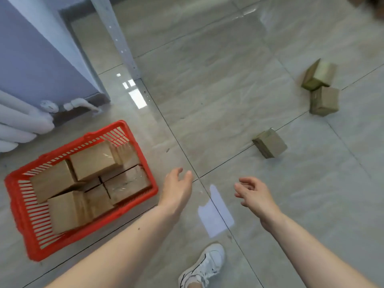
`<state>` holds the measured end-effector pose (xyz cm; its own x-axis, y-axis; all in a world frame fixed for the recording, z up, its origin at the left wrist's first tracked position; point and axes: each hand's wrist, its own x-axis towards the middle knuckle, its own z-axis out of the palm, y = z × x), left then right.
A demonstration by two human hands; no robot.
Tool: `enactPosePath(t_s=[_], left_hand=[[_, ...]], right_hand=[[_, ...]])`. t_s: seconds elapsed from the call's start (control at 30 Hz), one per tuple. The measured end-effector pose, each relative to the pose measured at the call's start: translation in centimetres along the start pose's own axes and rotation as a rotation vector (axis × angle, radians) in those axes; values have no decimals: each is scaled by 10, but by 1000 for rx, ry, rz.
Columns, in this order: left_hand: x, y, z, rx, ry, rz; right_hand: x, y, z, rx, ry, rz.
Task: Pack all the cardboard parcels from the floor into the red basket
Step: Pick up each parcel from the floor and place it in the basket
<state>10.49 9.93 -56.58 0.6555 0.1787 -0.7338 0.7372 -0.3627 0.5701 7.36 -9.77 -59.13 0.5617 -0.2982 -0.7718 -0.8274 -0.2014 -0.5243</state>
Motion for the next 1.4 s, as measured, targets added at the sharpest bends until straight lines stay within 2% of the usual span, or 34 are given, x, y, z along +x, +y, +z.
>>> enactPosePath(t_s=[0.17, 0.33, 0.57, 0.73, 0.93, 1.13, 1.4], left_hand=[[-7, 61, 75, 17, -71, 0], [11, 120, 115, 33, -96, 15], [61, 203, 149, 2, -85, 30], [89, 234, 181, 11, -63, 27], [107, 240, 241, -37, -46, -65], [122, 219, 315, -118, 11, -194], [175, 159, 396, -211, -1, -274]], right_hand=[[27, 4, -90, 33, 54, 32], [55, -9, -150, 6, 68, 55], [117, -67, -204, 10, 119, 19], [170, -96, -225, 32, 108, -32], [228, -90, -263, -75, 38, -24], [284, -65, -295, -248, -75, -16], [363, -13, -281, -422, -204, -16]])
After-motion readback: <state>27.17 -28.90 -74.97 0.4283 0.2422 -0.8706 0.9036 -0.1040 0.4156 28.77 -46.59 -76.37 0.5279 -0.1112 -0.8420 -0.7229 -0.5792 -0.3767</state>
